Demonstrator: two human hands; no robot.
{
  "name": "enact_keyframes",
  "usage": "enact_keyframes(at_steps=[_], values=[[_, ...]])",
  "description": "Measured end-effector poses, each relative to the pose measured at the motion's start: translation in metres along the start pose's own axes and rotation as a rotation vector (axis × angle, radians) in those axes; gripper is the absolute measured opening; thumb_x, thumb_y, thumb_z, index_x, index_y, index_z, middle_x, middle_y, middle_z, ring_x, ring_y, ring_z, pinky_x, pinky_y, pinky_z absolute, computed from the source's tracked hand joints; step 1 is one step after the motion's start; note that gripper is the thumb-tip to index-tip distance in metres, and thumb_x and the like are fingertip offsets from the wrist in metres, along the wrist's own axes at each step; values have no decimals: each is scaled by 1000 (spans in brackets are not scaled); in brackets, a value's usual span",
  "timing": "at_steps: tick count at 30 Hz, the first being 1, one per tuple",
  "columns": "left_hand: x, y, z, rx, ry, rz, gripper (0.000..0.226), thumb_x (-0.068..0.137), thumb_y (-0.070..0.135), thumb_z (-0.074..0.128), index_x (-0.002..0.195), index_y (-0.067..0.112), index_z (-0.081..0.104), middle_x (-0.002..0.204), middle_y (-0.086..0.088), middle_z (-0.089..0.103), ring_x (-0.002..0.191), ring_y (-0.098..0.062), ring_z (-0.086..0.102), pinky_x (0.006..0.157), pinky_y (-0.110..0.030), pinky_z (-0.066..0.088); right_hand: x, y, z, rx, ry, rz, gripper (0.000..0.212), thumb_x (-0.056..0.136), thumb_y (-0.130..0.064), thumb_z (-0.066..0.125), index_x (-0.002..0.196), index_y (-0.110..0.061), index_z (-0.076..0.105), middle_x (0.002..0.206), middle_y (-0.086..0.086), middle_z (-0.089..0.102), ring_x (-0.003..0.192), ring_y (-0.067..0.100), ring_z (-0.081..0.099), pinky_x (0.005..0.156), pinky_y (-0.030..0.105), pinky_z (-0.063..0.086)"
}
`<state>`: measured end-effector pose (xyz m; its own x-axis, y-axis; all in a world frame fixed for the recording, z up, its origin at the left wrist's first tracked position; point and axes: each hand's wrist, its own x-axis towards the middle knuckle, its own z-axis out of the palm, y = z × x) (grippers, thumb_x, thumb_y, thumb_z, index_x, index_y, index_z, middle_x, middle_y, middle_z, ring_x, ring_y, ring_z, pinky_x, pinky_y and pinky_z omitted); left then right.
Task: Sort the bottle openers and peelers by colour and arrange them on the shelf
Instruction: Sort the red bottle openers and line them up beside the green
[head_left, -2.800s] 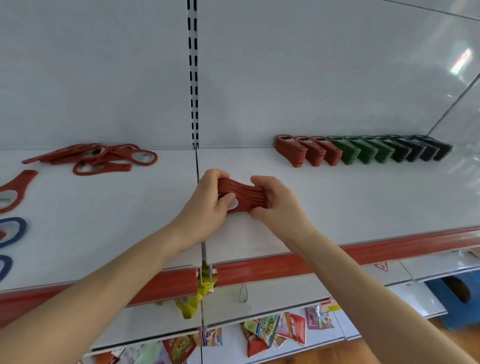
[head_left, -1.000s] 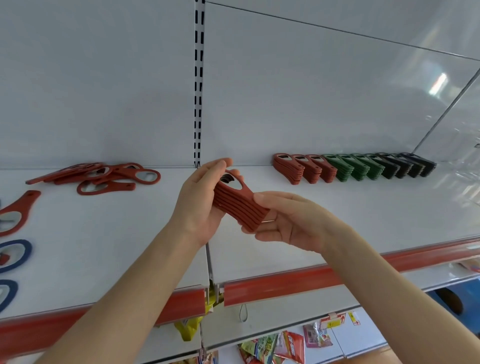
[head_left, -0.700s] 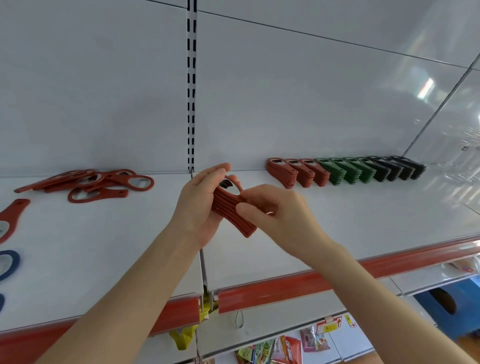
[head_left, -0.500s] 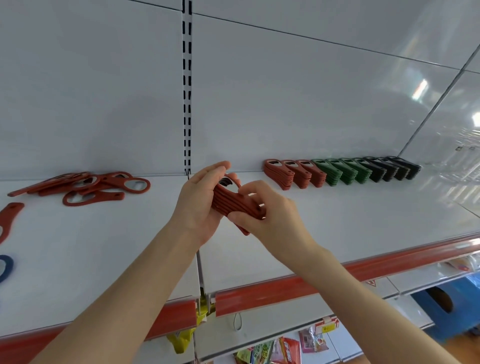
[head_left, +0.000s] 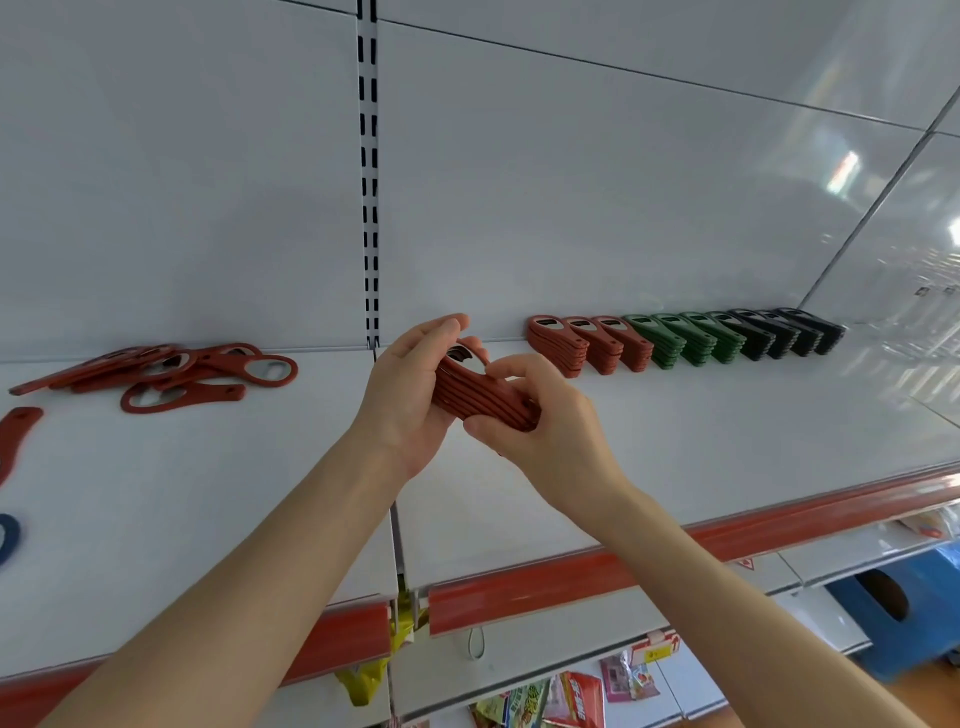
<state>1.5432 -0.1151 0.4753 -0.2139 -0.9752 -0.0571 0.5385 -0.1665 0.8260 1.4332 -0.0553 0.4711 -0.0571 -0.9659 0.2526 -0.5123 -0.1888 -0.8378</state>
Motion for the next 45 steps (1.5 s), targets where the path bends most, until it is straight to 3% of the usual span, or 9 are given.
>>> enact_keyframes(at_steps=[7,10,13,16,18,20,24,35,45], values=[[7,-3,0,92,-14,-18,19,95,25,47,99,14,61,88,-10,55,80,-21,55,72,-32,51,7,11,-6,12,19,11,41,78,-12,72,87,-42,45,82,-2,64,58,4,53,52,12,42],[9,-2,-6,184,19,-33,17,96,24,45,99,18,61,90,-6,60,87,-18,58,85,-35,49,11,20,-13,-22,32,22,39,79,-13,71,88,-41,45,82,-7,63,58,3,54,54,11,43],[15,-8,-20,714,45,140,19,96,21,46,105,19,62,111,0,62,108,-13,56,90,-25,38,22,33,-24,-113,59,43,32,80,-14,70,100,-29,49,80,-10,59,62,3,53,55,9,42],[20,-15,-37,1418,-109,323,36,96,24,44,129,11,51,135,-5,48,128,-17,40,97,-18,27,37,48,-33,-260,63,63,34,82,-14,67,112,-18,51,84,-9,55,67,-1,49,55,4,38],[20,-21,-45,1799,-203,258,48,98,34,38,142,15,33,151,-9,25,141,-20,18,109,-28,17,46,56,-36,-369,41,66,36,84,-13,63,118,-14,50,95,-1,58,71,5,50,57,10,36],[18,-26,-50,1963,-257,144,53,98,41,32,146,22,21,156,-6,7,144,-21,1,114,-39,8,52,62,-36,-489,1,79,38,85,-12,60,121,-11,48,108,8,59,87,18,53,70,24,39],[18,-29,-54,1898,-287,-8,53,98,45,27,146,28,18,157,-4,1,144,-20,-3,116,-43,3,60,69,-30,-646,-60,129,39,88,-13,56,125,-10,43,118,13,54,104,30,52,79,32,39],[18,-32,-56,1913,-277,25,53,98,46,26,146,28,18,157,-2,2,144,-20,-2,115,-43,3,54,75,-24,-725,-47,148,42,90,-12,49,131,-14,38,118,14,52,105,33,52,78,33,37],[18,-33,-56,1914,-266,24,53,97,45,28,146,27,19,157,-2,4,144,-20,-1,116,-43,5,86,82,-14,-756,5,153,28,89,2,45,116,-4,40,109,19,54,99,38,53,69,33,36]])
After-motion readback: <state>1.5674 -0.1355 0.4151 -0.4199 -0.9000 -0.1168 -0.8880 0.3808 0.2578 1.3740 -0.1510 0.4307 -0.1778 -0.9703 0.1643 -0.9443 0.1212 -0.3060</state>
